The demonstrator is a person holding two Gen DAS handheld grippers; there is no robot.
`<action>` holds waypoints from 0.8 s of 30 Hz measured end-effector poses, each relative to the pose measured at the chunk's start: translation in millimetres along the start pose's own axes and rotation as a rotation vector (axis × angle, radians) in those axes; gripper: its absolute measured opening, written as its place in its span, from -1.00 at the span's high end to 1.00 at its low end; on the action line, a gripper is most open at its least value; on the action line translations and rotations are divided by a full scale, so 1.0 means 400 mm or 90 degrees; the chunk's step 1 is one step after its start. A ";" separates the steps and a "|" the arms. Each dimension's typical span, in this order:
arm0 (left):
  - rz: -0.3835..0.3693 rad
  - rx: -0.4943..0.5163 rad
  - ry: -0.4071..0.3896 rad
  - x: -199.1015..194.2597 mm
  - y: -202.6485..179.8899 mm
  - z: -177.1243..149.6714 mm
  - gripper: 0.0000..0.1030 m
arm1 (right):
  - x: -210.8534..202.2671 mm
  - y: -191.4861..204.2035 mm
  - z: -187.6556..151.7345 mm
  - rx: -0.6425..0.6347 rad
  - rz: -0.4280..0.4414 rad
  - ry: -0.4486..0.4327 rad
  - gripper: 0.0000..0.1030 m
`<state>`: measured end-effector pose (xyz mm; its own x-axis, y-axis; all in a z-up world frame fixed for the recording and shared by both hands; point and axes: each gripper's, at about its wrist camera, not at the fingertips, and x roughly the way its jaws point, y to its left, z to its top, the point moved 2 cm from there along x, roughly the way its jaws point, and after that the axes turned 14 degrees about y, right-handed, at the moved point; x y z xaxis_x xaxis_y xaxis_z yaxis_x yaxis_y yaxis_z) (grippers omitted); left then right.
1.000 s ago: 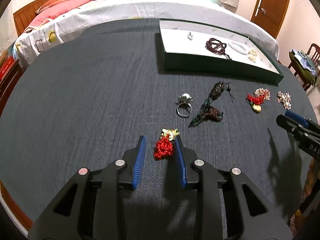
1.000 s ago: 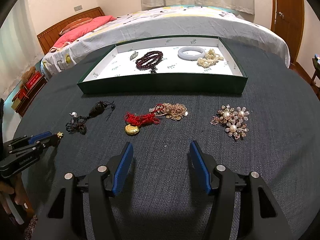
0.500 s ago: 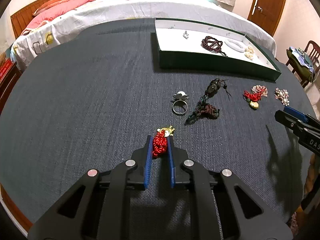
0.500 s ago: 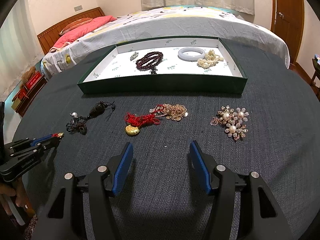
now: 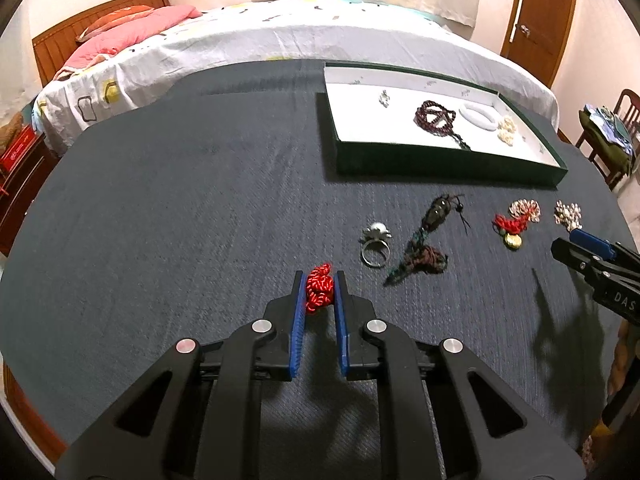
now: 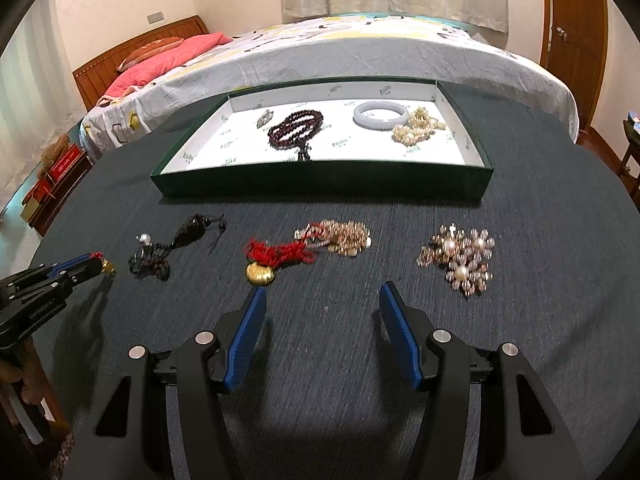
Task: Organize jewelry
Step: 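Lift the red tassel with the left gripper while the right gripper moves toward the gold chain, then grasp the gold chain necklace with the right gripper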
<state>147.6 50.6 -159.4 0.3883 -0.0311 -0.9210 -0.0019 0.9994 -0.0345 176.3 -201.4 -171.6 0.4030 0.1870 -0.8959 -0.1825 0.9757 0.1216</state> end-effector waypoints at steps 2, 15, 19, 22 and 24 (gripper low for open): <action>0.002 0.000 -0.004 -0.002 0.004 0.008 0.73 | -0.001 -0.002 0.022 0.002 -0.007 -0.009 -0.12; -0.001 0.014 -0.006 0.017 -0.001 0.057 0.73 | 0.077 -0.014 0.142 0.005 -0.046 -0.015 -0.10; -0.005 0.015 -0.001 0.027 -0.003 0.060 0.73 | 0.100 -0.010 0.141 -0.005 -0.046 0.006 -0.10; -0.006 0.015 0.001 0.031 -0.004 0.061 0.73 | 0.112 -0.007 0.125 -0.012 -0.042 0.021 -0.10; -0.007 0.014 0.001 0.032 -0.003 0.062 0.73 | 0.109 -0.013 0.117 -0.003 -0.031 0.018 -0.10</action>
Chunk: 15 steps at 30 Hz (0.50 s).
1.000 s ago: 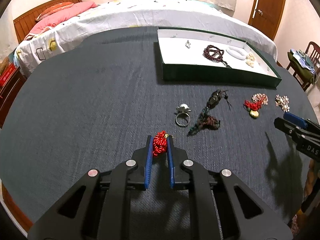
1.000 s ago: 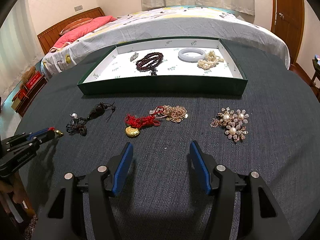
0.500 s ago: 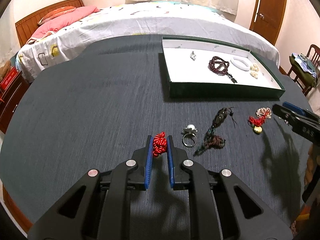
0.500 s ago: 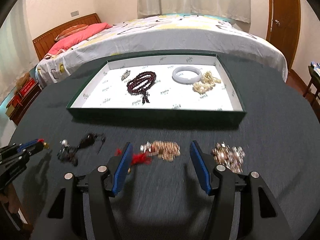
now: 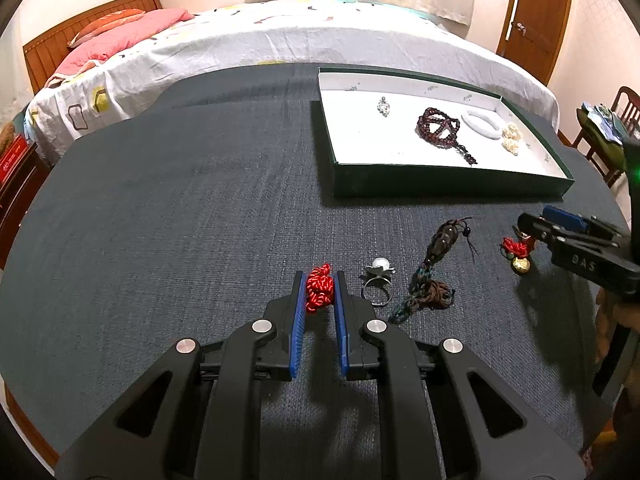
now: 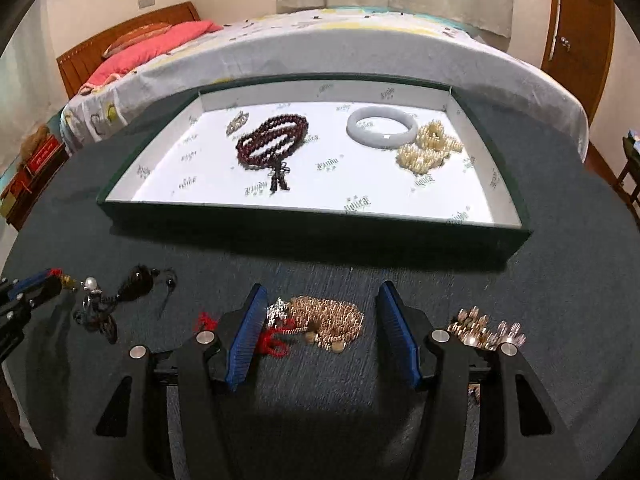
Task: Organize jewelry
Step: 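Grasp the gold chain necklace with the right gripper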
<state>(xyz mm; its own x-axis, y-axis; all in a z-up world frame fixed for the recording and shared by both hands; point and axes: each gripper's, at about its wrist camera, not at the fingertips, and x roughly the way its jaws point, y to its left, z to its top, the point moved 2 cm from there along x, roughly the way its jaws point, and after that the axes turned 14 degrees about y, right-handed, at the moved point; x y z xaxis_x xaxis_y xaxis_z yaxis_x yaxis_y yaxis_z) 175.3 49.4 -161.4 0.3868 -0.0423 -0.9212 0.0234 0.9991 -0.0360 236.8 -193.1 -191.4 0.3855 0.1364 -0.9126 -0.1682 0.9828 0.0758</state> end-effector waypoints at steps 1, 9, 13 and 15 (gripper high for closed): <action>0.000 0.000 0.000 0.001 0.000 0.000 0.73 | -0.001 -0.003 -0.002 0.002 0.000 0.000 -0.09; -0.003 -0.003 0.002 0.004 0.003 0.001 0.73 | -0.006 -0.012 -0.003 0.010 0.036 0.009 0.39; -0.004 -0.004 0.004 0.008 0.004 0.001 0.73 | -0.006 -0.007 0.000 0.009 0.057 0.011 0.61; -0.005 -0.003 0.005 0.011 0.003 0.002 0.73 | -0.004 -0.002 0.003 0.003 0.057 0.012 0.69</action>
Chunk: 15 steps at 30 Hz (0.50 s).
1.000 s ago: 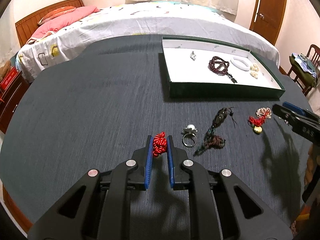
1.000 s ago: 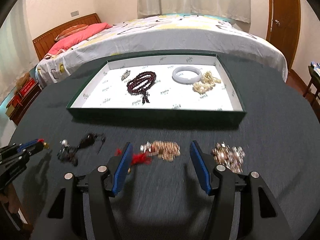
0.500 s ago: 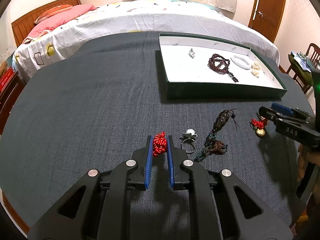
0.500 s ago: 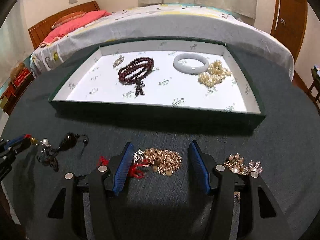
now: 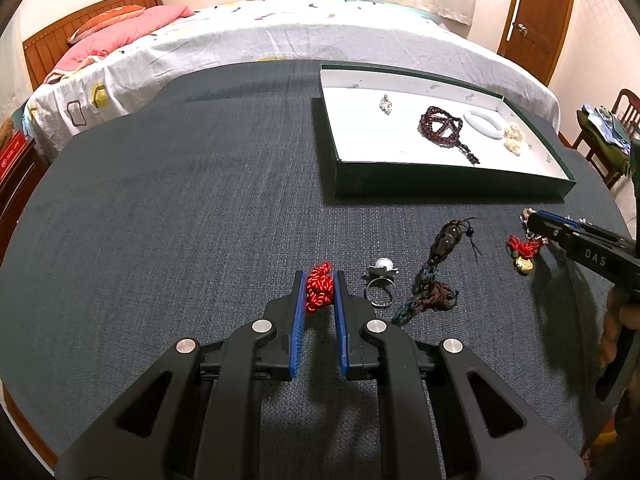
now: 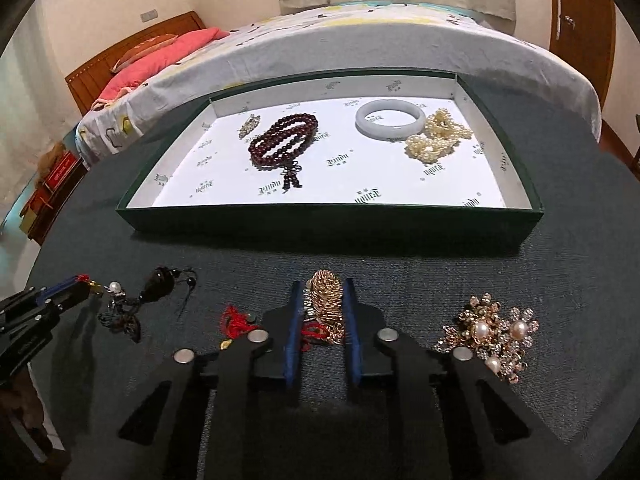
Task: Organize jewelry
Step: 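Grasp the gold chain necklace with the right gripper, then carry the red tassel and gold chain into the green box with both grippers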
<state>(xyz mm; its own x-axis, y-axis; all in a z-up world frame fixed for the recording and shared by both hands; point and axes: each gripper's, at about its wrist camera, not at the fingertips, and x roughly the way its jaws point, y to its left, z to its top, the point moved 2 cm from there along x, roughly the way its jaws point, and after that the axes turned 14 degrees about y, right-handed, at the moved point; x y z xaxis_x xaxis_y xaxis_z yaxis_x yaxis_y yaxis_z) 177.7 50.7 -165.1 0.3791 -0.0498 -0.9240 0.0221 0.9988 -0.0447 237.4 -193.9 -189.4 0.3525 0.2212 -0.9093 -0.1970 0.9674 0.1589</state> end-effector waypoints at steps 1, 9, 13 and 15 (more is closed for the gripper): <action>0.000 0.000 0.000 0.001 0.000 0.001 0.73 | -0.001 0.003 0.003 -0.004 -0.003 0.000 0.71; 0.000 0.000 0.000 0.001 0.000 0.001 0.73 | -0.027 0.002 0.008 0.005 -0.001 -0.026 0.82; -0.001 0.000 -0.005 -0.004 -0.003 0.005 0.73 | -0.056 0.003 0.009 0.005 -0.001 -0.045 0.82; -0.003 -0.001 -0.008 -0.009 -0.004 0.007 0.73 | -0.067 0.002 0.010 0.004 -0.001 -0.051 0.82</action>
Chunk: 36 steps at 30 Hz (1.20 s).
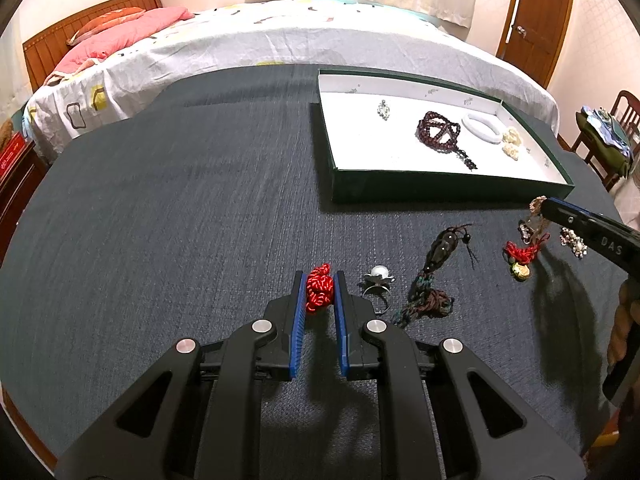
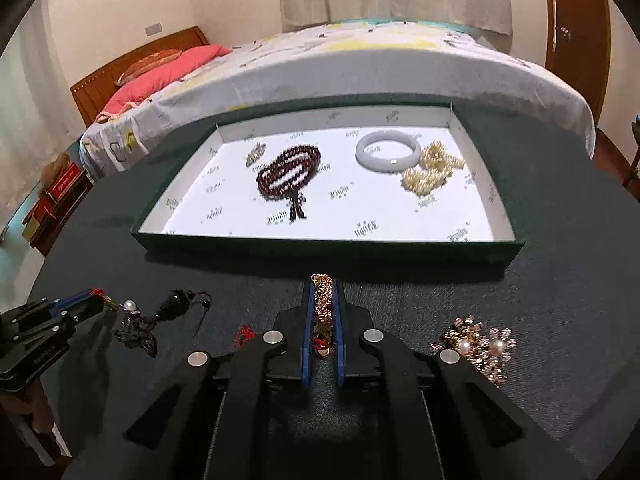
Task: Organize jewelry
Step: 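Carry the red tassel and gold chain into the green box with both grippers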
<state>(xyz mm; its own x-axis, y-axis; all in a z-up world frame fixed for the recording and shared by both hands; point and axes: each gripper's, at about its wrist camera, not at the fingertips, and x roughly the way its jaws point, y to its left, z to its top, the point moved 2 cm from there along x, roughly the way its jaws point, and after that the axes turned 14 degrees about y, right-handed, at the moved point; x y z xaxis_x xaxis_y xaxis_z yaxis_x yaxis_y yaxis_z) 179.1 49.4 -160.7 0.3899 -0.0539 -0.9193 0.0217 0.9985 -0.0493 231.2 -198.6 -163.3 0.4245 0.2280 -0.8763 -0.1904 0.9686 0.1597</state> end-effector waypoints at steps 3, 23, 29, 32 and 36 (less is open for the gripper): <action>-0.001 0.000 -0.007 -0.010 -0.002 0.003 0.73 | -0.024 0.001 0.001 -0.001 -0.002 -0.012 0.82; -0.012 0.002 -0.084 -0.120 -0.022 0.064 0.73 | -0.158 -0.008 0.039 -0.010 -0.014 -0.095 0.82; -0.028 0.008 -0.119 -0.152 -0.047 0.128 0.73 | -0.182 -0.006 0.075 -0.022 -0.013 -0.118 0.82; -0.036 0.017 -0.140 -0.163 -0.071 0.177 0.73 | -0.195 -0.003 0.100 -0.031 -0.018 -0.135 0.82; -0.042 0.034 -0.173 -0.177 -0.109 0.251 0.73 | -0.210 -0.002 0.152 -0.041 -0.022 -0.163 0.82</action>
<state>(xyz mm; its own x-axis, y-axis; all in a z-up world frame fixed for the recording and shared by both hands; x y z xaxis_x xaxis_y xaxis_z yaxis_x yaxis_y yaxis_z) 243.1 9.8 -54.2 0.6185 -0.1247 -0.7758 0.1014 0.9917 -0.0785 249.4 -212.5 -62.2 0.6405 0.2203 -0.7357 -0.2244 0.9699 0.0950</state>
